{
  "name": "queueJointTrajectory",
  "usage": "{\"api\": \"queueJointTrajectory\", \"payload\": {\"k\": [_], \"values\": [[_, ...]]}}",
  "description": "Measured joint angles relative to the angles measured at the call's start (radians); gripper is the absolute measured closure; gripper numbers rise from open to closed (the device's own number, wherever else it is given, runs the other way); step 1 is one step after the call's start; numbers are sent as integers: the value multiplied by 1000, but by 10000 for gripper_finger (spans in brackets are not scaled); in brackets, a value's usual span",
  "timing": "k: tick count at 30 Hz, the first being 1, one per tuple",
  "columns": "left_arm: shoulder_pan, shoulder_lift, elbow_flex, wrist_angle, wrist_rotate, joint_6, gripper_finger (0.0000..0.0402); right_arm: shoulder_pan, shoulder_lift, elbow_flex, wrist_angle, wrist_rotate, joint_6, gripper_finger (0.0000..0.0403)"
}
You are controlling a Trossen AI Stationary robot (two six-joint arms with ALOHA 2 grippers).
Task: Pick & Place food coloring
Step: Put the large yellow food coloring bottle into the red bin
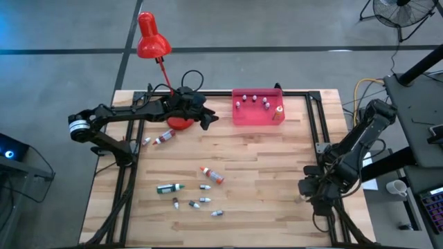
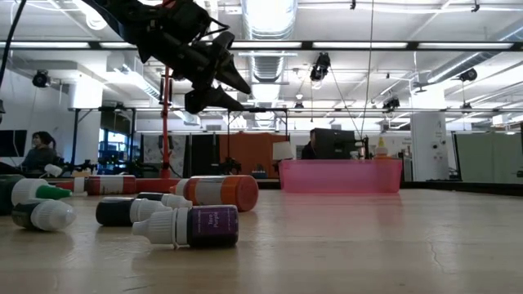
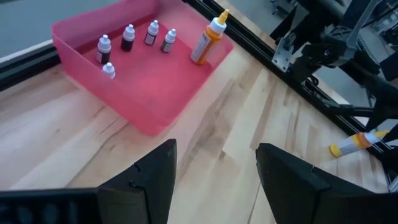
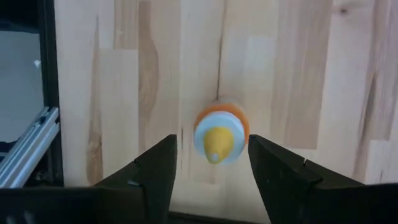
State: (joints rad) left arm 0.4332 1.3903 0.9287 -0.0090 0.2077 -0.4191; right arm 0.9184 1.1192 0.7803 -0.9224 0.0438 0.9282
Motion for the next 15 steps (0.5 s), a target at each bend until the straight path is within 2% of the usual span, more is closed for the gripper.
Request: {"api": "queueJointTrajectory", "payload": {"k": [15], "values": [[0, 0, 0, 1, -23, 0, 209, 0, 89, 11, 9, 8, -14, 225]]}}
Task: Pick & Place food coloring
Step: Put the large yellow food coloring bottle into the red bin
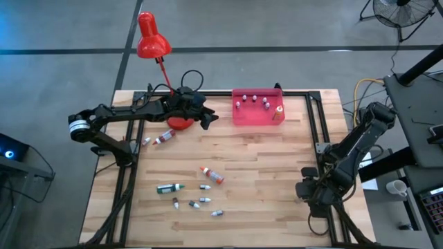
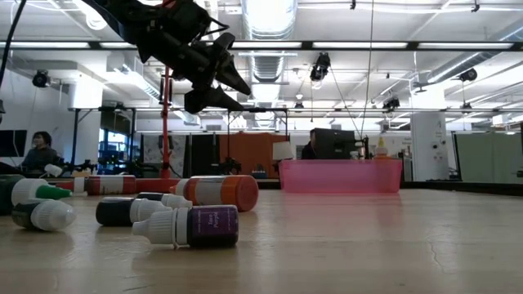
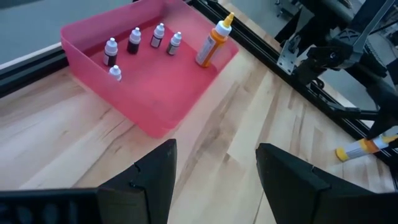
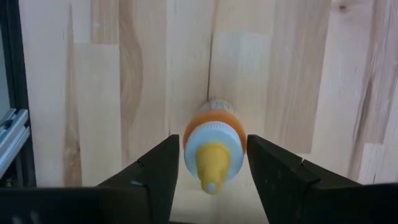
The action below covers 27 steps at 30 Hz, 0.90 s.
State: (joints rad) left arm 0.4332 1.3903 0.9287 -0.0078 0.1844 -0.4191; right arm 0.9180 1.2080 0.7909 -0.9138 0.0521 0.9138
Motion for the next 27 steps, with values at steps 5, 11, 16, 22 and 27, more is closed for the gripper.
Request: {"api": "queueJointTrajectory", "payload": {"k": [5, 11, 16, 22, 27], "values": [[0, 0, 0, 0, 0, 0, 209, 0, 3, 18, -7, -4, 3, 241], [0, 0, 0, 0, -2, 0, 209, 0, 3, 25, -27, -6, 18, 256], [0, 0, 0, 0, -2, 0, 209, 0, 3, 24, -28, -3, 18, 264], [0, 0, 0, 0, -2, 0, 209, -3, 3, 25, -48, 1, 57, 281], [0, 0, 0, 0, -3, 0, 209, -27, 3, 25, -54, 5, 91, 295]]}}
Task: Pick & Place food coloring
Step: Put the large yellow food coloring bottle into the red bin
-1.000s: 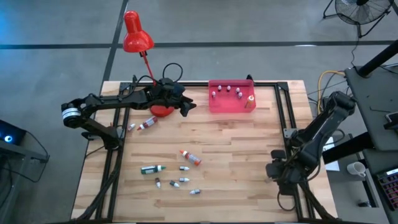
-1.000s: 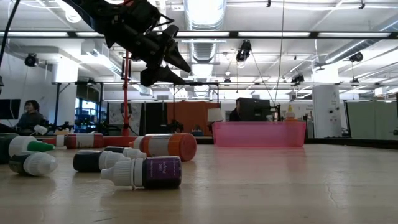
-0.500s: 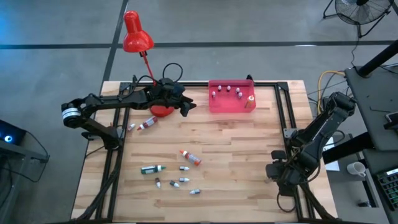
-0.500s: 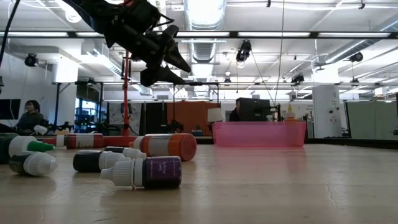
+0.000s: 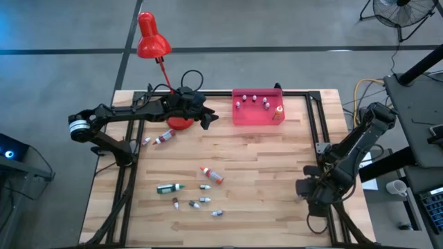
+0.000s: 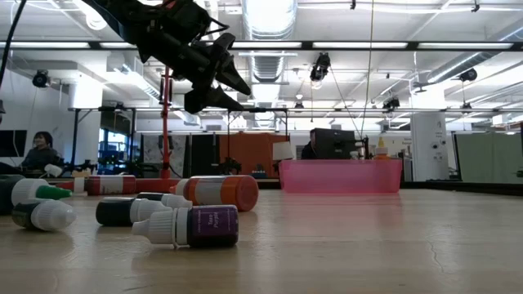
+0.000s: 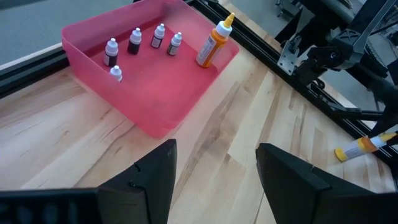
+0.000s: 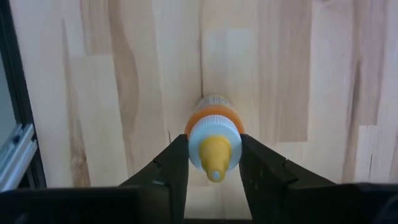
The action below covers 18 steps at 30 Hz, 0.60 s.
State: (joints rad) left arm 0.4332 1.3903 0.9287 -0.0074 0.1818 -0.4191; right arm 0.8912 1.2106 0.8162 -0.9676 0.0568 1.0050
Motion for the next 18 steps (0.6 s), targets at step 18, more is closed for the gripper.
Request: {"api": "queueJointTrajectory", "payload": {"k": [18], "values": [[0, 0, 0, 0, -39, -1, 209, -636, -88, 137, -432, 602, 51, 296]]}}
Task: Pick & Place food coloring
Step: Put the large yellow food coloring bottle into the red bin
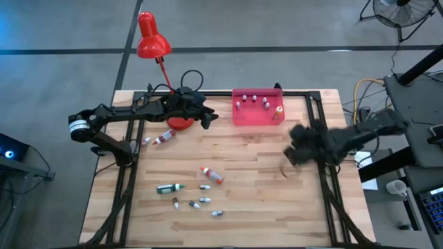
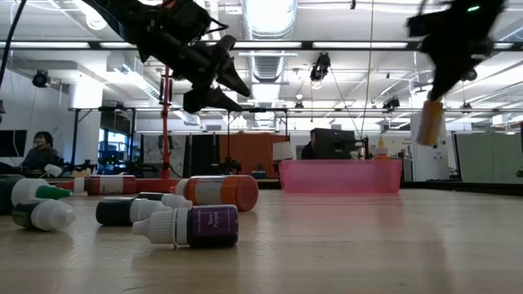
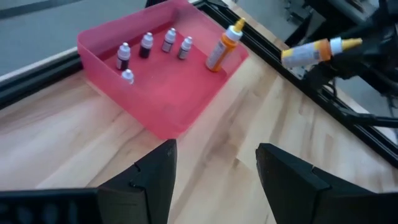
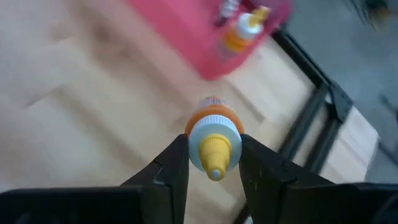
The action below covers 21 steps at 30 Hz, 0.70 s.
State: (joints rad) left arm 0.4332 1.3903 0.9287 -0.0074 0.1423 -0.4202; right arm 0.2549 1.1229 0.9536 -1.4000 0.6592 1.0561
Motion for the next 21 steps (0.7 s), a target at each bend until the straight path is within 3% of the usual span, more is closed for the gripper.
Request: {"api": "queueJointTrajectory", "payload": {"k": [4, 9, 14, 21], "values": [[1, 0, 0, 0, -14, -1, 209, -269, 9, 70, 182, -56, -295, 296], [-1, 0, 0, -19, -14, -10, 209, -490, 39, 223, 310, -66, -513, 296], [-1, 0, 0, -65, -13, -35, 209, -673, 126, 397, 323, -170, -619, 296], [-1, 0, 0, -101, -11, -37, 209, -910, 373, 554, 299, -401, -746, 296]]}}
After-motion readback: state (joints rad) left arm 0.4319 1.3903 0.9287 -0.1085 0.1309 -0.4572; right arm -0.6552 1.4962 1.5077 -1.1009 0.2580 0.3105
